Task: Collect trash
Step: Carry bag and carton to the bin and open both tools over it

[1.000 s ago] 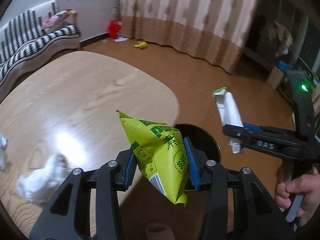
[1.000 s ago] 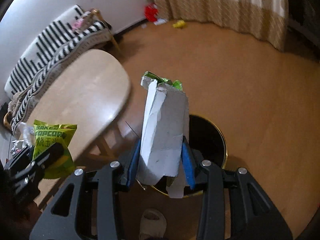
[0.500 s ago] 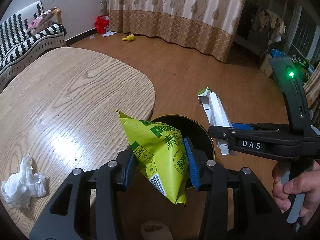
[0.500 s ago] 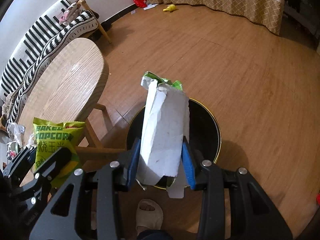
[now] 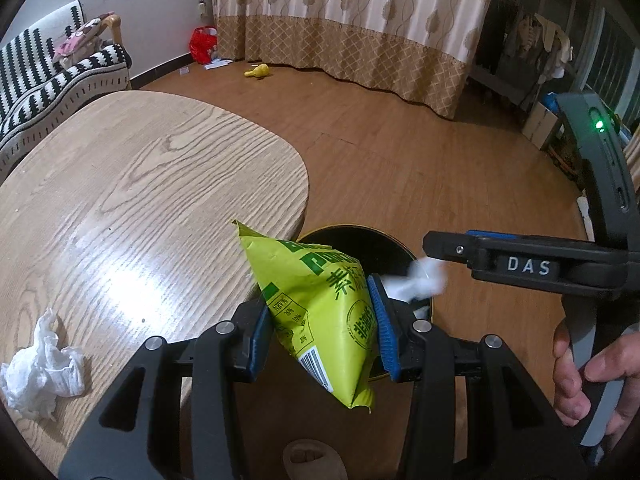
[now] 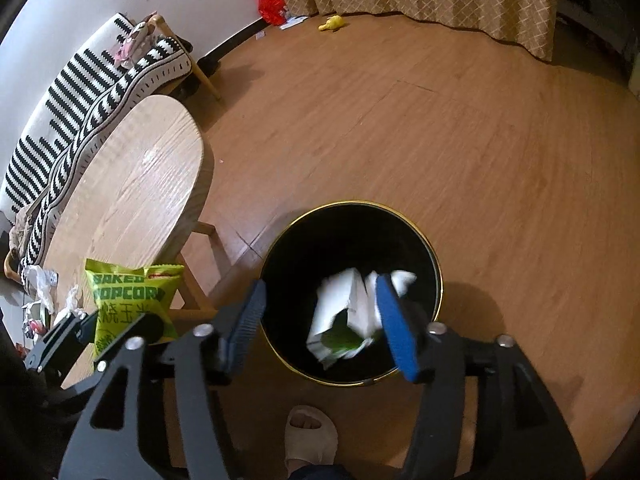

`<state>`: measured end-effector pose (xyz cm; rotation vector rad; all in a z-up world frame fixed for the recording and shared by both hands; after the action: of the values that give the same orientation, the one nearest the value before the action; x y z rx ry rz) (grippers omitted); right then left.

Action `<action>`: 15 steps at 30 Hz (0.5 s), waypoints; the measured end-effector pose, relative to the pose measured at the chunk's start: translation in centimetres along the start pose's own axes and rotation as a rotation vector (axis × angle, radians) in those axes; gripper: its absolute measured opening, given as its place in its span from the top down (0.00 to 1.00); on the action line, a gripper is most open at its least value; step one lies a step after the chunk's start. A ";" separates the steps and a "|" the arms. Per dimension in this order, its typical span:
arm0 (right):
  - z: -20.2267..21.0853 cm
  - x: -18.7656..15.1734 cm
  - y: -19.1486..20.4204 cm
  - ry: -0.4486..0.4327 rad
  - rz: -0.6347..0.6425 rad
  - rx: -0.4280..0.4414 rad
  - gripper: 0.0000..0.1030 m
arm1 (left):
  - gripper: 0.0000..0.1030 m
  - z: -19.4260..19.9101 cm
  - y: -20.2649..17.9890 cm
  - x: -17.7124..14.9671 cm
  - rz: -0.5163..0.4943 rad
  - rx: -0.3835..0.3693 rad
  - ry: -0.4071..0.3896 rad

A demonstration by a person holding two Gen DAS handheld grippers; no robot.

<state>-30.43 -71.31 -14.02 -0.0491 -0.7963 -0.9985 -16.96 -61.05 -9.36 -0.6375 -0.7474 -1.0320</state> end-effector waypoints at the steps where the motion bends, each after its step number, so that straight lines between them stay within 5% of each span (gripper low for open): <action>1: 0.1 0.1 0.0 -0.005 -0.002 -0.001 0.35 | 0.58 -0.1 -0.1 0.0 -0.001 0.000 0.001; 7: 1.4 0.6 -1.2 -0.063 -0.048 -0.028 0.20 | 0.58 -1.6 -0.9 -0.4 -0.006 -0.025 0.022; 15: 2.8 0.9 -4.0 -0.114 -0.136 -0.067 0.18 | 0.57 -4.5 -2.4 -1.2 -0.028 -0.061 0.058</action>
<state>-34.81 -73.11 -12.66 -0.1113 -0.8787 -1.1591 -18.45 -64.75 -12.68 -0.6485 -0.6778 -1.0975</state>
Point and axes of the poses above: each gripper's, at about its wrist camera, not at the fingertips, and z roughly against the way its jaws point, y to its left, x to its top, the point moved 4 cm from there along -z, roughly the way its jaws point, and after that the axes turned 15 degrees about -y, right-handed, at the moved point
